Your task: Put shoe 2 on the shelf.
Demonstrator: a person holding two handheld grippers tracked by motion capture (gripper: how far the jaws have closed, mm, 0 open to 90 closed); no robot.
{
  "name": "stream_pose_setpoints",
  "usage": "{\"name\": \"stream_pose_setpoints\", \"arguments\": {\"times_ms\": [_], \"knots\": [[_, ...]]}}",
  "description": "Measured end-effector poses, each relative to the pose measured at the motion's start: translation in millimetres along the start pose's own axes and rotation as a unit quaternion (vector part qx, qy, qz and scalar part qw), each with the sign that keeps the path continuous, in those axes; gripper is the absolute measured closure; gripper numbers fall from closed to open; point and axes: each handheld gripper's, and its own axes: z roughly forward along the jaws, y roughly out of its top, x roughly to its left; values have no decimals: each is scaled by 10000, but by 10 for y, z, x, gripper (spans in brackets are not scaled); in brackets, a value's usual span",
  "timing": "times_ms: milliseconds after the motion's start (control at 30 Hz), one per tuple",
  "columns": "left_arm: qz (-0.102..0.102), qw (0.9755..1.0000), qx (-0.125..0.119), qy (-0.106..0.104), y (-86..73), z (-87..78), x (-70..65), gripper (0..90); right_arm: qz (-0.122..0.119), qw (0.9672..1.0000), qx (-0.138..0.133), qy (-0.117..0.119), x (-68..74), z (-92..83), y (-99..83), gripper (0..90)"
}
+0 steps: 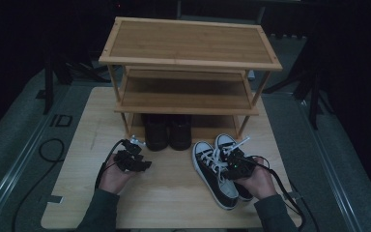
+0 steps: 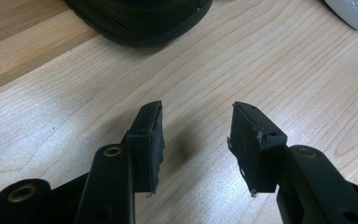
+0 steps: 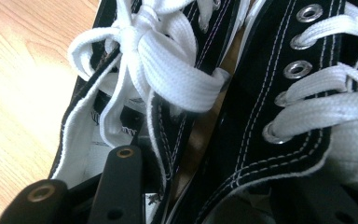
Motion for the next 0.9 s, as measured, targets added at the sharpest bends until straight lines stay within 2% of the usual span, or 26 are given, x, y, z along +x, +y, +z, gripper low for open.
{"name": "stream_pose_setpoints", "arguments": {"times_ms": [33, 133, 300, 533, 600, 700, 733, 800, 900], "knots": [[-4, 10000, -2, -3, -1, 0, 0, 545, -44, 10000, 22, -38, 0, -1, 4, 664], [2, 10000, -1, -6, -2, 1, 0, 545, -83, 9999, 48, -96, 0, -3, 1, 727], [0, 10000, -9, -9, -3, -6, 5, 545, -138, 9999, 45, -44, -47, -11, -12, 788], [-19, 10000, 1, -16, -8, 2, 11, 546, -438, 9989, 100, -137, -97, -32, -14, 833], [-23, 10000, -11, -23, -9, -7, 17, 545, -622, 9980, 72, -91, -153, -37, -15, 843], [-30, 10000, -11, -23, -10, -6, 20, 545, -733, 9973, 20, -3, -194, -37, -22, 846], [-28, 10000, -3, -22, -11, -2, 19, 546, -854, 9963, -30, 109, -239, -38, -30, 846], [-16, 10000, 14, -30, -11, 12, 9, 545, -901, 9956, -70, 227, -280, -38, -38, 847], [20, 10000, 51, -48, -5, 30, -10, 545, -990, 9947, -73, 281, -308, -41, -39, 848]]}}
